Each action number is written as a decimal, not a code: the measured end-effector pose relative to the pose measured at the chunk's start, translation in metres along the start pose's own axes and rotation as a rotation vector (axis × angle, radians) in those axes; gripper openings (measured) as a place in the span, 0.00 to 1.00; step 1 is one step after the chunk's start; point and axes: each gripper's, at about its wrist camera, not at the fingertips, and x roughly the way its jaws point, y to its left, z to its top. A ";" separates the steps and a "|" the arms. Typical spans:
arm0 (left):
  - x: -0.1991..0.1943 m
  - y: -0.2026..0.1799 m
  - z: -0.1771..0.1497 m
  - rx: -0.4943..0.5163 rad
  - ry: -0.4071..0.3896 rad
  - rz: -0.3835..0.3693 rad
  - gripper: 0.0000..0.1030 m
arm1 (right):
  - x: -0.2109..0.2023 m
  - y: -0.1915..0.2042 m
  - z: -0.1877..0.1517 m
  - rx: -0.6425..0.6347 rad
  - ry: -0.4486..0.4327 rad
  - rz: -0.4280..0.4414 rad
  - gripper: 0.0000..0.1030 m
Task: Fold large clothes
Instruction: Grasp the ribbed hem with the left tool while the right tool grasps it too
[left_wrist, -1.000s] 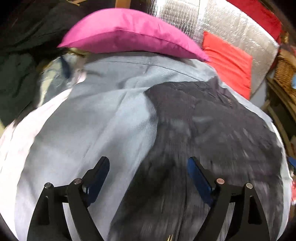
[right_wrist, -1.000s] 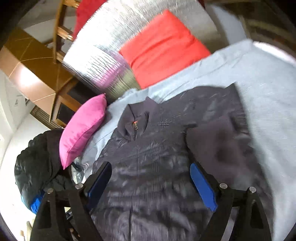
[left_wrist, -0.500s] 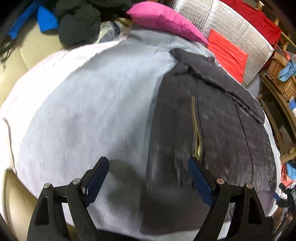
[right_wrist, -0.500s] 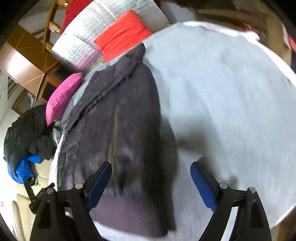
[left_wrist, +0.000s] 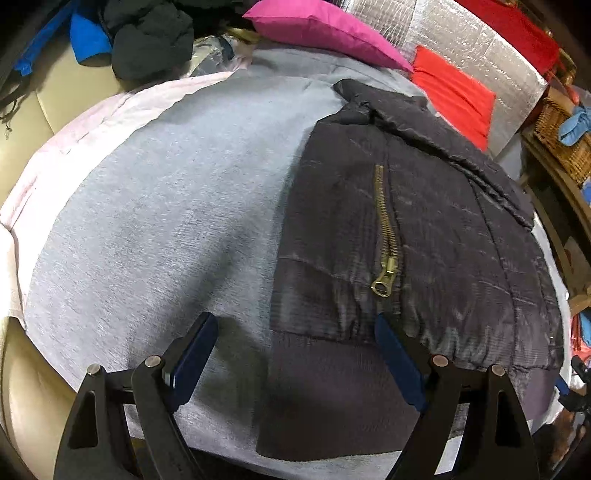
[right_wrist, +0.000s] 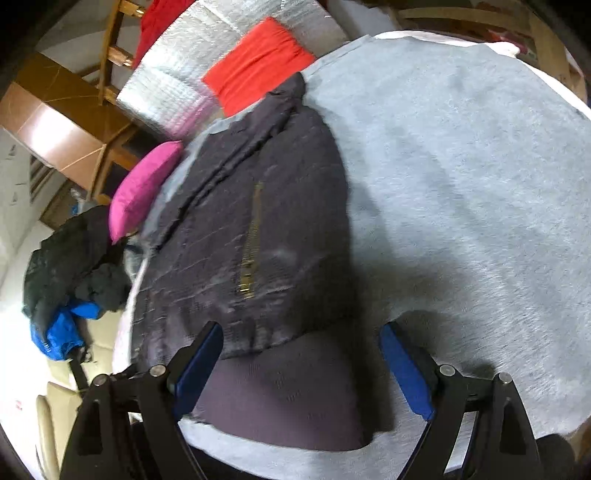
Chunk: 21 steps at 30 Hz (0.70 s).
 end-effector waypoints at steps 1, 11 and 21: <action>0.001 0.000 0.000 0.000 0.003 0.001 0.85 | 0.001 0.004 0.000 -0.016 0.003 0.002 0.87; 0.002 -0.001 -0.005 -0.016 0.007 0.026 0.85 | 0.013 0.007 -0.005 -0.037 0.041 -0.011 0.67; -0.002 -0.013 -0.007 0.040 0.005 -0.007 0.43 | 0.018 0.005 -0.006 -0.059 0.056 -0.062 0.46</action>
